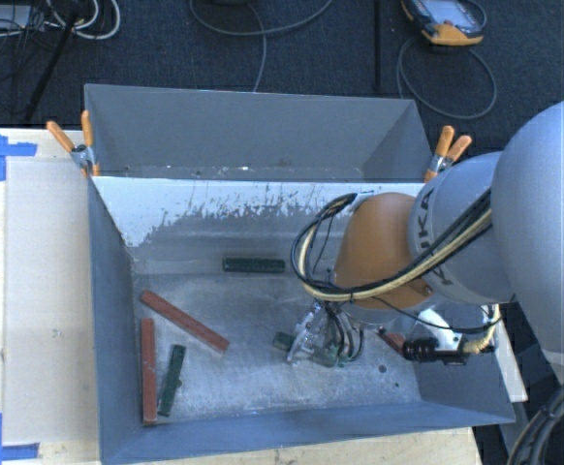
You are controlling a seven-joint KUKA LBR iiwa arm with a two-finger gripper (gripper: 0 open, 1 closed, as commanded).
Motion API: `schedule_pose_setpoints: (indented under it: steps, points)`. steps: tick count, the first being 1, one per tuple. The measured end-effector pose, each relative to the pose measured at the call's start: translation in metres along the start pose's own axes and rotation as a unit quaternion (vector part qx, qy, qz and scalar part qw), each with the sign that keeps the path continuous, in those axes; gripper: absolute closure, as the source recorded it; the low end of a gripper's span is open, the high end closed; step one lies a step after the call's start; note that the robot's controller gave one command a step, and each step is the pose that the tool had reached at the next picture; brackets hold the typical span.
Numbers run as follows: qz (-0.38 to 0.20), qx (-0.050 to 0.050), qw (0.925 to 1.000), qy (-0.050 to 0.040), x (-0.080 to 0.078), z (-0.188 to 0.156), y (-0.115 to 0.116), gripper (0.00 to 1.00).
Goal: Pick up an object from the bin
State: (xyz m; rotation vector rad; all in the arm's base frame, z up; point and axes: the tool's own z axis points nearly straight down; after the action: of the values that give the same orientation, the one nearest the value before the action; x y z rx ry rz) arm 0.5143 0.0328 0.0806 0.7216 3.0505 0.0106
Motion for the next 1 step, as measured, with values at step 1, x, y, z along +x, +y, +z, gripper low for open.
schedule_pose_setpoints:
  steps: [1]
  points:
    - [-0.010, 0.004, 0.9999, 0.0034, 0.0008, -0.0141, -0.0015, 1.00]
